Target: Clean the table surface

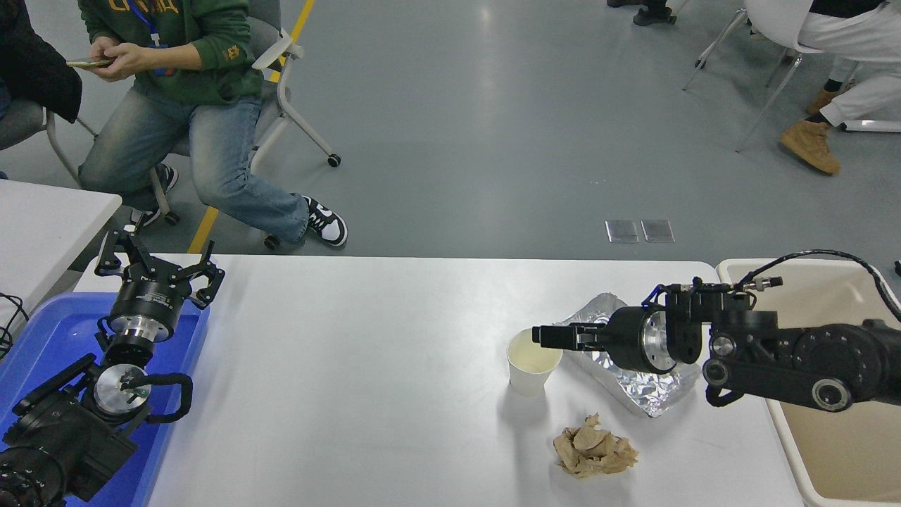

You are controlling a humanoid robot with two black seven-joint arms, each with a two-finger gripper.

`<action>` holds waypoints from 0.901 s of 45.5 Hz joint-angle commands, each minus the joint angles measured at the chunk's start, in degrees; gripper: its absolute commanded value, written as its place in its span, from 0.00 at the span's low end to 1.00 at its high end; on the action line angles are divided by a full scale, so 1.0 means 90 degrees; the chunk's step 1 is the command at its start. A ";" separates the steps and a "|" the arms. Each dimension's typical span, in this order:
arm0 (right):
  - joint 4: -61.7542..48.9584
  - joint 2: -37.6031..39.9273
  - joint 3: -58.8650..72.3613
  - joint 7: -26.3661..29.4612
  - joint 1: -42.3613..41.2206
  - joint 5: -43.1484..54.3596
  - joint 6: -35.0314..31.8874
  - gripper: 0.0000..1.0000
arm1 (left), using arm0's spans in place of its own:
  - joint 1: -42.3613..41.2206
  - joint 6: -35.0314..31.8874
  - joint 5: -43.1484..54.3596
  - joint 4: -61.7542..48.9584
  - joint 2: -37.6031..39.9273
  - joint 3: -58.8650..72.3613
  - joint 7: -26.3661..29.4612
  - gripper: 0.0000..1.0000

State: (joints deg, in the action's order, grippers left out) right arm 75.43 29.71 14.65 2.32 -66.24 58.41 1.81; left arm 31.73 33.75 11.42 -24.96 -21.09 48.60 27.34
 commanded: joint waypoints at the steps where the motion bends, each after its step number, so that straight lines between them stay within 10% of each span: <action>1: -0.0286 -0.0381 0.0051 0.0601 0.0016 -0.0064 0.0063 1.00 | 0.0000 0.0000 0.0000 0.0000 -0.0001 0.0000 -0.0001 1.00; 41: -0.0911 -0.0888 0.0393 0.0710 0.0133 -0.0152 0.0024 0.99 | 0.0000 0.0000 0.0000 0.0000 -0.0001 0.0000 -0.0001 1.00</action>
State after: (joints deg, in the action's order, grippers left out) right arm 69.78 23.68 17.63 8.80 -65.55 56.78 2.05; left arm 31.73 33.75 11.42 -24.96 -21.09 48.60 27.31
